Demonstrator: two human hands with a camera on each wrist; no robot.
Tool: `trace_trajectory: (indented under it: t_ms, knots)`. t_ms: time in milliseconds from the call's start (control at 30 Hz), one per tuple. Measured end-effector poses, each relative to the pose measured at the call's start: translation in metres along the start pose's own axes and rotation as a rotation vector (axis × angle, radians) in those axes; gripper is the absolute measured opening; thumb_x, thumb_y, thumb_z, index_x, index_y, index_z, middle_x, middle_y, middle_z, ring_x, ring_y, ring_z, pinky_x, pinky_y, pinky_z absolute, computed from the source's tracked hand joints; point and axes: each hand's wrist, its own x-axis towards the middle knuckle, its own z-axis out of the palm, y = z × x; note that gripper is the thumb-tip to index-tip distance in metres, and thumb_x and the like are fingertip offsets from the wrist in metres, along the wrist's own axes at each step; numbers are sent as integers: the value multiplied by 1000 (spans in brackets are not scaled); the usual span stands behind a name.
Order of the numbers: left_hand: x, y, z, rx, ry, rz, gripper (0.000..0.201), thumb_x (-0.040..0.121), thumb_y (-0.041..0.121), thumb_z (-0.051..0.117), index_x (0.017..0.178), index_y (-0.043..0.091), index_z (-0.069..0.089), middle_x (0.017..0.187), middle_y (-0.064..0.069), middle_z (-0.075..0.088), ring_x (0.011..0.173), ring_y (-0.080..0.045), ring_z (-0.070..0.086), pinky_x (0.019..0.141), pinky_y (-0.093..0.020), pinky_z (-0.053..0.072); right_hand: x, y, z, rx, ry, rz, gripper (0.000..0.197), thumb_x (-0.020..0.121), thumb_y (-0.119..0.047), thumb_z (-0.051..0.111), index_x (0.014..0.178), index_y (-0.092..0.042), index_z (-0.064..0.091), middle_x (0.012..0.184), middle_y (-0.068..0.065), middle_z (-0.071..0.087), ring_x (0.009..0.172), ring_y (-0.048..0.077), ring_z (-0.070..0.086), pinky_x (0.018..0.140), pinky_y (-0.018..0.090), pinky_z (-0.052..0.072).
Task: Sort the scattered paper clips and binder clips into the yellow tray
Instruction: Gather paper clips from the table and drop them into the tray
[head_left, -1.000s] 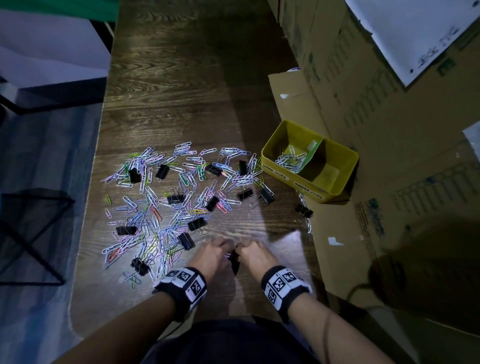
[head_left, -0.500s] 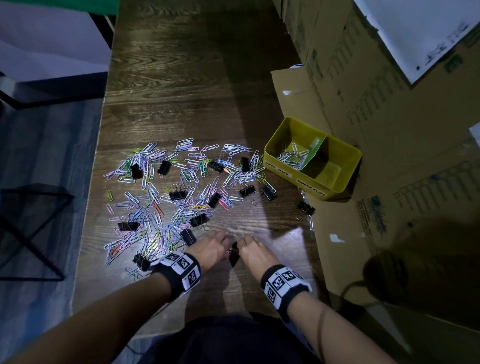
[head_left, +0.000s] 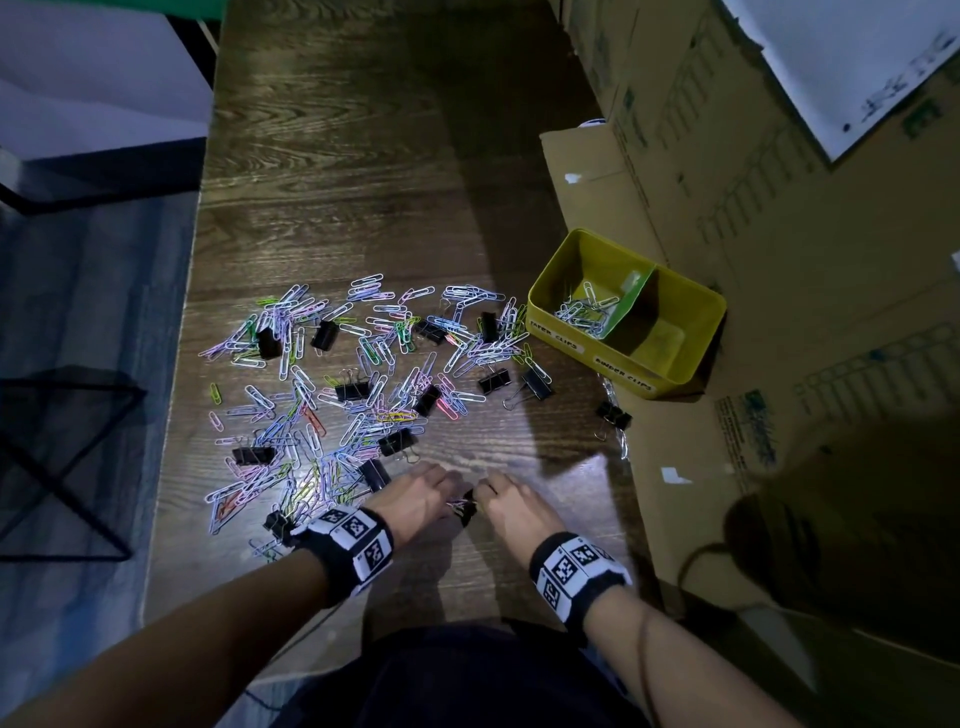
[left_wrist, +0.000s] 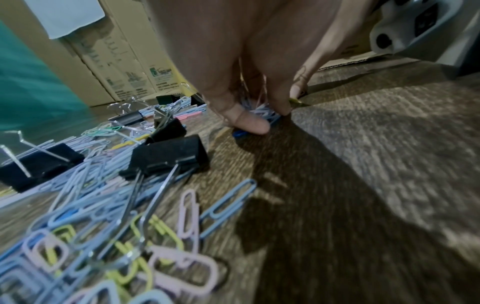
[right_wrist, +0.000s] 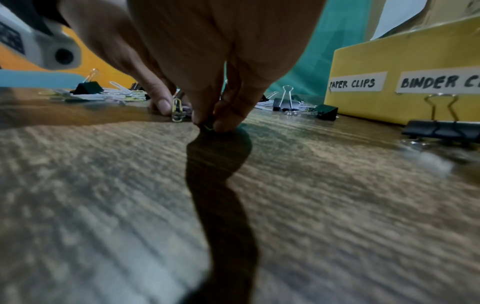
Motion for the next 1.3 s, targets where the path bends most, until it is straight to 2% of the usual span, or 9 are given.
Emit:
trace_trajectory:
  t_ms: [167, 433, 500, 667, 800, 900, 1067, 1200, 1300]
  knots:
    - [3, -12, -4, -187, -38, -195, 37, 94, 30, 49, 119, 4, 55, 122, -15, 55, 116, -28, 49, 97, -33, 34, 5, 5, -6, 206, 0, 68, 29, 89, -5, 51, 116, -7, 60, 122, 14, 57, 108, 30, 57, 92, 36, 46]
    - [21, -21, -36, -756, 26, -371, 4, 80, 19, 71, 80, 15, 69, 68, -2, 63, 63, -19, 61, 61, -27, 48, 6, 35, -31, 682, 83, 309, 19, 87, -25, 65, 103, -17, 70, 94, 8, 71, 80, 18, 65, 81, 27, 52]
    - [31, -26, -52, -995, 8, -436, 9, 77, 17, 73, 71, 15, 66, 62, -7, 65, 49, -16, 59, 51, -31, 51, 4, 40, -43, 802, 130, 340, 18, 88, -22, 64, 103, -14, 68, 89, 2, 70, 65, 2, 61, 65, 9, 44]
    - [77, -26, -122, -1283, 121, -383, 19, 71, 23, 74, 81, 8, 69, 68, -10, 67, 47, -12, 56, 49, -24, 50, 6, 50, -79, 1167, 320, 364, 12, 85, -12, 66, 96, -12, 67, 87, -1, 69, 55, -3, 59, 67, 23, 50]
    - [137, -11, -168, -1493, 261, -356, 8, 79, 9, 68, 75, 4, 63, 60, -3, 60, 46, -10, 53, 44, -17, 48, 8, 56, -125, 1209, 549, 316, 16, 83, -7, 66, 80, -22, 64, 72, -12, 67, 49, -1, 57, 62, 13, 49]
    - [176, 1, -183, -1547, 313, -396, 11, 82, 8, 67, 72, 6, 63, 67, -7, 62, 53, -14, 60, 49, -21, 53, 6, 63, -162, 1116, 705, 309, 19, 83, -12, 69, 77, -29, 65, 75, -12, 68, 50, 1, 61, 63, 17, 50]
    - [212, 7, -173, -1289, 283, -480, 10, 82, 20, 67, 79, 11, 71, 90, -20, 71, 80, -35, 69, 78, -51, 55, 18, 92, -200, 1030, 758, 395, 14, 84, -22, 69, 97, -18, 67, 77, -5, 70, 62, 4, 66, 75, 22, 53]
    - [208, 1, -173, -1217, 264, -445, 21, 91, 14, 55, 107, 9, 67, 101, -16, 68, 89, -31, 67, 80, -41, 56, 48, 113, -208, 912, 698, 481, 22, 87, -20, 64, 108, -11, 64, 100, 2, 68, 70, 8, 67, 66, 19, 52]
    - [197, -6, -170, -1178, 304, -367, 27, 87, 1, 51, 108, 9, 67, 77, -4, 65, 65, -17, 60, 63, -30, 51, 70, 119, -206, 758, 594, 530, 18, 85, -18, 66, 103, -13, 67, 100, 6, 69, 82, 17, 68, 83, 34, 56]
